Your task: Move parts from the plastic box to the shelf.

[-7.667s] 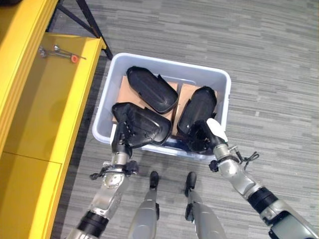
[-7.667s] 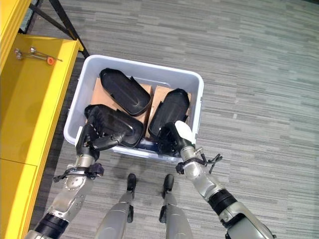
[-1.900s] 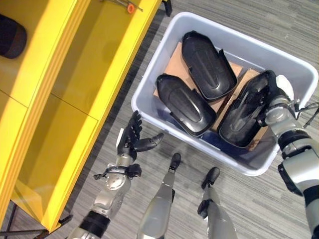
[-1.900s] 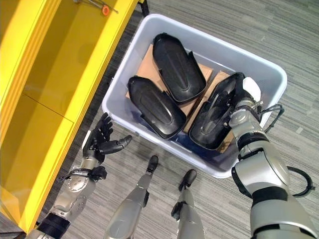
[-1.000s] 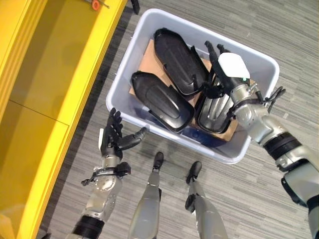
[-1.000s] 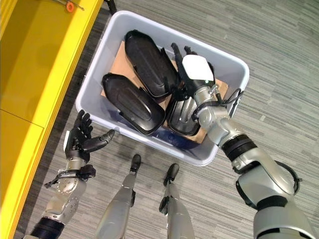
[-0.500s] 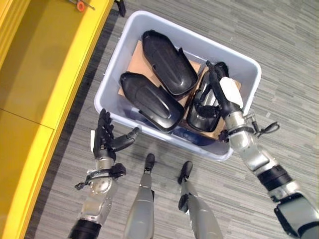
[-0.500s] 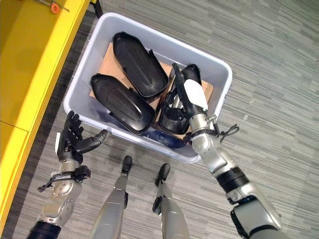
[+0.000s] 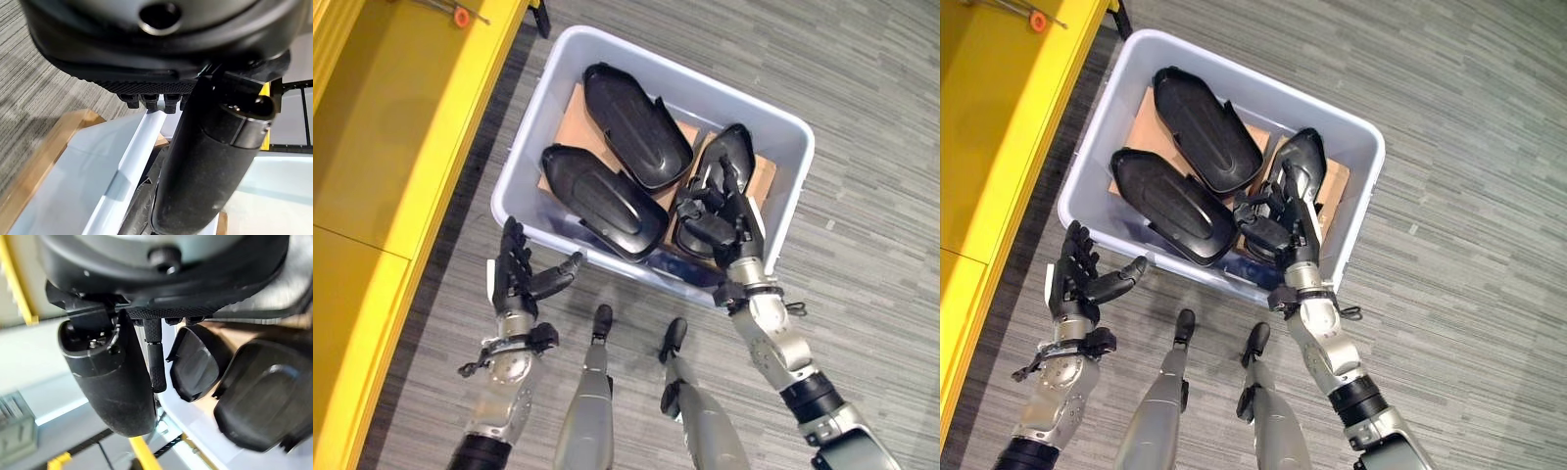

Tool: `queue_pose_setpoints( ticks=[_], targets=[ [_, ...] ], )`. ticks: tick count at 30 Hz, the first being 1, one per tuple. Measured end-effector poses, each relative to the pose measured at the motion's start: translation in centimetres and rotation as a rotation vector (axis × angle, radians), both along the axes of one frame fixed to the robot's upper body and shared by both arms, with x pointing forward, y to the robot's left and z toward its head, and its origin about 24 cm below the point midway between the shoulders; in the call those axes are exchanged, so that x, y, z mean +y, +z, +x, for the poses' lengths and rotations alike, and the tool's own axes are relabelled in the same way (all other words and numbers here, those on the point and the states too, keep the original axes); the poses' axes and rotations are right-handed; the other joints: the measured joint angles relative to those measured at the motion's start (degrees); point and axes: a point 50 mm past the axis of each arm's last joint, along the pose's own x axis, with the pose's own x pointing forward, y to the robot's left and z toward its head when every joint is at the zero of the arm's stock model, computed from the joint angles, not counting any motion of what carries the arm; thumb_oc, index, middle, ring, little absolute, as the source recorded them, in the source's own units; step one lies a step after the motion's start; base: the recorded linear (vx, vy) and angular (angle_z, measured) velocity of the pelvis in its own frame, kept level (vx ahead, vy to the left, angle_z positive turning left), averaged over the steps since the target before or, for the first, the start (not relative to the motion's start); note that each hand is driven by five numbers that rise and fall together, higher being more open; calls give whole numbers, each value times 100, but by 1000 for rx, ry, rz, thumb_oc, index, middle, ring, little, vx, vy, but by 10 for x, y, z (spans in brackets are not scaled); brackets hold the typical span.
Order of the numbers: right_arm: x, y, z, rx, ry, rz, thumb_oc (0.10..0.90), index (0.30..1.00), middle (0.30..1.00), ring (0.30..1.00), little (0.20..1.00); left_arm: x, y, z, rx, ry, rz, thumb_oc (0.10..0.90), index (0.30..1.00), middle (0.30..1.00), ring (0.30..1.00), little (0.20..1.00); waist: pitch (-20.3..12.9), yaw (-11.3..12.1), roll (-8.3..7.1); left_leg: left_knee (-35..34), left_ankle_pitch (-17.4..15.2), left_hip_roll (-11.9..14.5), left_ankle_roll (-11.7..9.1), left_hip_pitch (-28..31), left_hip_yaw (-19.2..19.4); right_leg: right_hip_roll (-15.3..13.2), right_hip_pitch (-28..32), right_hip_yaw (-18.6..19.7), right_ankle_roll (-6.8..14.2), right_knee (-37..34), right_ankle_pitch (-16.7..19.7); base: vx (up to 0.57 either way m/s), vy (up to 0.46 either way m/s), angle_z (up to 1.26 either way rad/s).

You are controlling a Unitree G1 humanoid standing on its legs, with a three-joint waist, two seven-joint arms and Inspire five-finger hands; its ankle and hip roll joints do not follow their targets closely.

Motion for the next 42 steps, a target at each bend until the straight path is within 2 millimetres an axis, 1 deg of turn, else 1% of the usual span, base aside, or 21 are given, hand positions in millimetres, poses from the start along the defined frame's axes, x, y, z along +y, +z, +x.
queue_pose_setpoints(
  ticks=[2, 5, 7, 11, 15, 19, 20, 22, 25, 26, 32, 39, 42],
  targets=[
    [2, -2, -1, 24, 23, 66, 900, 1000, 1000, 1000, 1000, 1, 0, 0, 1, 4, -1, 900, 1000, 1000, 1000, 1000, -2, -3, -7, 0, -6, -1, -6, 7, 14, 0, 0, 14, 0, 0, 1, 2, 1, -2],
    [-3, -6, -2, 31, 11, 47, 900, 1000, 1000, 1000, 1000, 1, 0, 0, 0, 4, -1, 900, 1000, 1000, 1000, 1000, -7, -2, -19, 0, -6, -2, -6, 6, 13, -2, 0, 14, 0, 0, 1, 0, 0, 0],
    [-7, -9, -3, 34, -14, 4, 900, 1000, 1000, 1000, 1000, 1, 0, 0, 0, 5, -1, 900, 1000, 1000, 1000, 1000, -12, -7, -27, 0, -5, -2, -3, 6, 13, -1, 1, 15, 0, 0, 1, 0, 0, 0],
    [-19, -9, -4, 3, -103, -186, 900, 1000, 1000, 1000, 1000, 2, 0, -1, -1, 8, 1, 900, 1000, 1000, 1000, 1000, -11, -16, -36, 0, -3, 0, 0, 6, 13, 1, 0, 14, -1, 0, 2, 0, 0, 0],
    [-21, -9, -4, -11, -153, -290, 900, 1000, 1000, 1000, 1000, 3, 0, -1, -3, 13, 1, 900, 1000, 1000, 1000, 1000, -9, -27, -79, 0, -1, 2, 3, 6, 13, 3, 0, 15, -1, 0, 2, 0, 0, 0],
    [-29, -11, -4, -43, -219, -516, 900, 1000, 1000, 1000, 1000, 4, 1, -2, -8, 16, 21, 900, 1000, 1000, 1000, 1000, -7, -26, -126, 0, -5, 2, -3, 5, 12, 2, -1, 15, 2, 0, 0, 0, 0, 0],
    [-37, -14, -6, -53, -254, -615, 900, 1000, 1000, 1000, 1000, 5, 1, -4, -8, 20, 42, 900, 1000, 1000, 1000, 1000, -6, -32, -171, 0, -9, 4, 0, 3, 13, 4, -3, 15, 4, 0, -1, 0, 0, 0],
    [-49, -17, -9, -65, -302, -770, 900, 1000, 1000, 1000, 1000, 6, 1, -5, -10, 21, 60, 900, 1000, 1000, 1000, 1000, -1, -35, -203, 0, -12, 2, 5, -4, 12, 2, -9, 15, 6, 0, -3, 0, 0, 0],
    [-64, -20, -12, -55, -387, -877, 900, 1000, 1000, 1000, 1000, 7, 3, -6, -19, 25, 62, 900, 1000, 1000, 1000, 1000, -5, -53, -237, 0, -31, 2, 33, -25, 12, 1, -30, 18, 9, -1, -5, 0, 0, 0],
    [-67, -19, -11, -66, -417, -919, 900, 1000, 1000, 1000, 1000, 9, 2, -9, -15, 40, 64, 900, 1000, 1000, 1000, 1000, -4, -127, -238, 0, -34, 2, 39, -35, 13, 2, -40, 20, 9, 0, -5, 0, 0, 0],
    [-67, -22, -11, -76, -438, -1002, 900, 1000, 1000, 1000, 1000, 11, 2, -11, -22, 56, 78, 900, 1000, 1000, 1000, 1000, -4, -157, -238, 0, -31, 10, 34, -37, 37, 8, -55, 42, 8, -1, -5, -3, -5, -1],
    [-63, -41, -8, -16, -393, -1087, 900, 1000, 1000, 1000, 1000, 11, 2, -11, -23, 56, 78, 900, 1000, 1000, 1000, 1000, -2, -148, -235, 0, -33, 9, 32, -42, 37, 7, -60, 41, 10, -1, -7, 0, 0, 0],
    [-60, -44, -6, -9, -372, -1104, 900, 1000, 1000, 1000, 1000, 11, 3, -10, -25, 55, 79, 900, 1000, 1000, 1000, 1000, -1, -141, -233, 0, -38, 9, 28, -56, 36, 7, -74, 42, 11, -1, -8, 0, 0, 0]
  ],
)
